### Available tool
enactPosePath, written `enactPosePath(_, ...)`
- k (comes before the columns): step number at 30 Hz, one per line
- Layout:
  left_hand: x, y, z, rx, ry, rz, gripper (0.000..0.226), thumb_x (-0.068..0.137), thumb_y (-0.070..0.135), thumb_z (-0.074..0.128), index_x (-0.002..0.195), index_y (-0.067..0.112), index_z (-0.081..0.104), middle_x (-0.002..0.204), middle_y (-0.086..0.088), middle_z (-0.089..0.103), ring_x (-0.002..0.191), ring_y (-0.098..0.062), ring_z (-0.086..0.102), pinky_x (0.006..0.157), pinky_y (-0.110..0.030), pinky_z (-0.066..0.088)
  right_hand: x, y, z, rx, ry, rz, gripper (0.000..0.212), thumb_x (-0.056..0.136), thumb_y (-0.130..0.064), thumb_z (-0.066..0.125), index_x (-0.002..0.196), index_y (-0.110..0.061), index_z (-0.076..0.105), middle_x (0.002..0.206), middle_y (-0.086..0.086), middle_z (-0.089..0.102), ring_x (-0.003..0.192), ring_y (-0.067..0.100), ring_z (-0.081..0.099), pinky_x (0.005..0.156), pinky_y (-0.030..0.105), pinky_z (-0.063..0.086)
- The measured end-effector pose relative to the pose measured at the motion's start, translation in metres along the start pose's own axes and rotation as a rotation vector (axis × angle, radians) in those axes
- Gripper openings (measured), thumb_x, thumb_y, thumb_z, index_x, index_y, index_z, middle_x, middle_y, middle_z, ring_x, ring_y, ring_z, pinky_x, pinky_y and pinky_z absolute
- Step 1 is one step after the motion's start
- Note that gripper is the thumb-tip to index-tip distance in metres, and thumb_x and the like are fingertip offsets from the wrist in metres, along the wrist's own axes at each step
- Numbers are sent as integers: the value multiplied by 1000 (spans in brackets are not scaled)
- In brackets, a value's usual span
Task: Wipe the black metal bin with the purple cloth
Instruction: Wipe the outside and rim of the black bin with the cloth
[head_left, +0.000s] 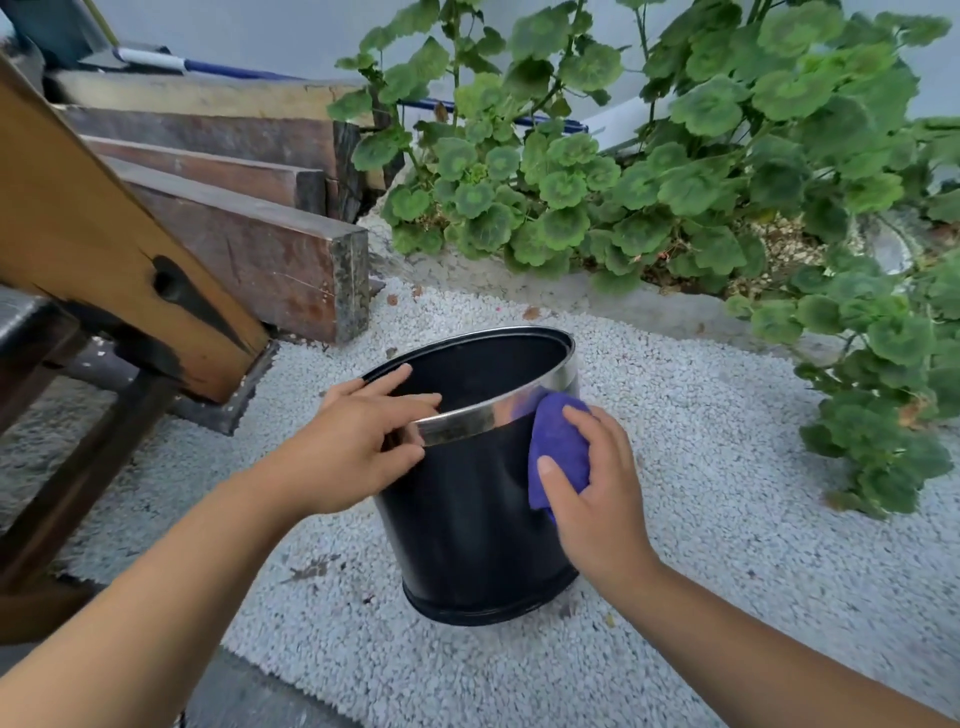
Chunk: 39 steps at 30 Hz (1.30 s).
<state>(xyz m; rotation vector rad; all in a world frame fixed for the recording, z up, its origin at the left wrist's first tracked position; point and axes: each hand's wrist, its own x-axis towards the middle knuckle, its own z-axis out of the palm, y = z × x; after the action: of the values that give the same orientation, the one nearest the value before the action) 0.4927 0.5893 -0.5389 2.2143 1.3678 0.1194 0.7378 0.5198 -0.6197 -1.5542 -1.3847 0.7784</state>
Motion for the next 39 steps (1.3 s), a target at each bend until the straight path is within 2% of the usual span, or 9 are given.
enactPosePath(4, 9, 32, 21, 188, 66, -33, 72, 70, 39, 59, 139, 36, 37, 136, 19, 50, 149, -11, 9, 112, -51, 14, -1, -32, 31, -146, 14, -282, 43, 87, -29, 60, 129, -19, 56, 142, 0, 42, 131, 16, 35, 113, 22, 21)
enactPosePath(9, 5, 22, 17, 60, 156, 47, 55, 66, 37, 56, 120, 43, 49, 111, 40, 50, 147, -3, 6, 109, -39, 7, 14, -44, 51, -358, -17, -566, 40, 87, -26, 57, 127, -24, 59, 143, 11, 51, 132, 37, 39, 97, 51, 37)
enactPosePath(12, 3, 12, 15, -24, 193, 29, 53, 60, 47, 58, 113, 43, 53, 106, 40, 49, 142, 3, 11, 106, -30, 5, 32, -28, 39, -311, -1, -423, 43, 88, -32, 52, 131, -27, 51, 147, 9, 44, 134, 34, 38, 105, 48, 33)
enactPosePath(16, 3, 8, 16, -70, 231, -4, 48, 63, 56, 48, 104, 37, 63, 108, 34, 55, 138, 5, 20, 105, -27, 6, 65, -4, 21, 67, 59, 129, 43, 87, -36, 48, 129, -32, 54, 140, -2, 49, 126, 13, 45, 110, 33, 34)
enactPosePath(21, -22, -10, 28, -189, 269, 10, 35, 82, 62, 44, 80, 35, 66, 98, 19, 69, 134, 3, 36, 112, -39, 13, 76, 27, 7, 363, -61, 579, 23, 91, -19, 48, 98, -26, 69, 104, 15, 70, 102, 37, 64, 94, 51, 48)
enactPosePath(24, -29, -19, 23, -210, 281, -29, 62, 88, 66, 33, 66, 19, 65, 83, 8, 69, 126, -16, 48, 110, -52, 20, 58, 29, 11, 462, -90, 608, 24, 83, -23, 52, 97, -27, 72, 105, 16, 71, 101, 34, 66, 96, 55, 48)
enactPosePath(27, -26, -3, 13, -91, 342, -54, 51, 87, 57, 33, 75, 19, 64, 88, 8, 67, 117, -23, 52, 100, -59, 31, 38, 17, 16, 515, -24, 550, 27, 78, -28, 55, 99, -34, 70, 108, 6, 71, 99, 19, 67, 90, 42, 52)
enactPosePath(32, 8, 87, 33, 171, 197, -49, 40, 83, 60, 48, 103, 27, 55, 96, 5, 70, 95, -23, 64, 84, -43, 50, 14, -2, 27, 550, 42, 427, 29, 83, -24, 55, 104, -40, 65, 115, -12, 67, 104, 4, 63, 97, 31, 48)
enactPosePath(39, 29, 92, 32, 36, 7, -222, 23, 78, 28, 68, 67, 15, 53, 65, 0, 62, 63, -20, 57, 58, -32, 45, 2, -15, 15, 525, -18, 322, 40, 78, -25, 53, 100, -58, 63, 118, -24, 63, 111, -3, 57, 95, 22, 44)
